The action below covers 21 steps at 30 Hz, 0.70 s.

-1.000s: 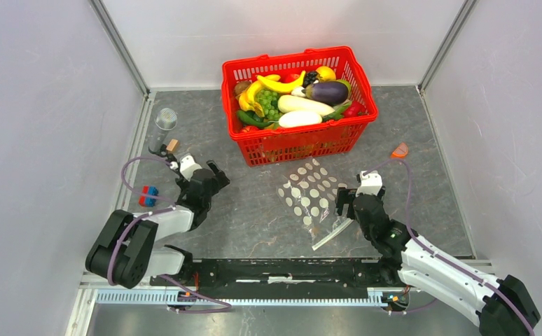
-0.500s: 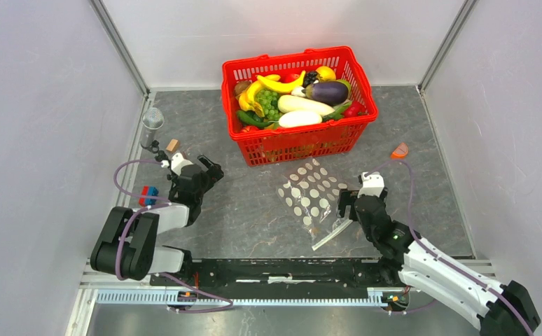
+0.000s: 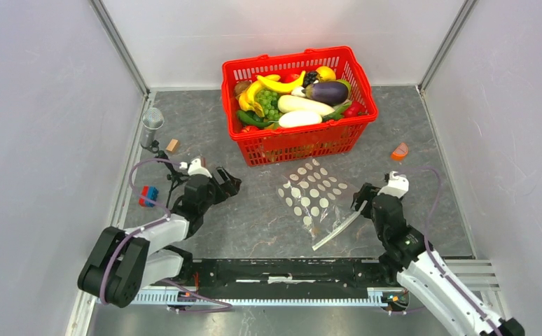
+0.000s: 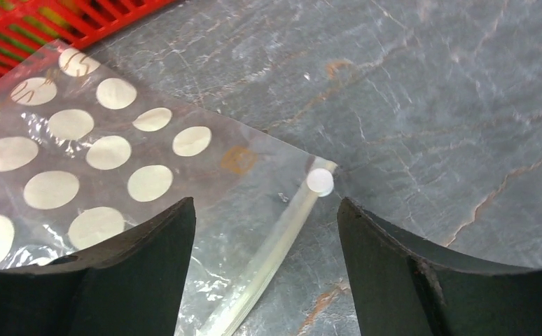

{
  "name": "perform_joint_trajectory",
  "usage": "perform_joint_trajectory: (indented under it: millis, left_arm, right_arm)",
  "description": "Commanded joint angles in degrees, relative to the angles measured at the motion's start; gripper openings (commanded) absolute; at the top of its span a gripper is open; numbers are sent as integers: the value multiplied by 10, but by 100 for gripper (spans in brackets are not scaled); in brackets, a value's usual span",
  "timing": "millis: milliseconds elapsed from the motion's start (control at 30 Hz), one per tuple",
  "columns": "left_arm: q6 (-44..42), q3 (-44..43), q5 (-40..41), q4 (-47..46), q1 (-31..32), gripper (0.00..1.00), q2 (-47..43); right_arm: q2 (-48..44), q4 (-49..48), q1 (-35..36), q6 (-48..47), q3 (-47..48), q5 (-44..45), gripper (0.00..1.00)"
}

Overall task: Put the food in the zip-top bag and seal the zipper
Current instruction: Pick up the zipper food storage bag at the center of the board.

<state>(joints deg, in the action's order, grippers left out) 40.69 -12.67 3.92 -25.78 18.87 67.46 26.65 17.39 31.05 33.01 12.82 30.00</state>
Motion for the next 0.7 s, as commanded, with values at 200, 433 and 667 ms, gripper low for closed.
perform_joint_trajectory:
  millis: [200, 433, 667]
  left_arm:
    - [-50, 18, 52, 43, 107, 99, -77]
    - [-77, 19, 55, 60, 173, 93, -122]
    - [-107, -6, 87, 108, 293, 91, -196]
  right_arm:
    - [-29, -94, -125, 97, -98, -225, 74]
    - [-24, -167, -127, 113, -126, -260, 61]
    - [-7, -183, -126, 79, -106, -282, 58]
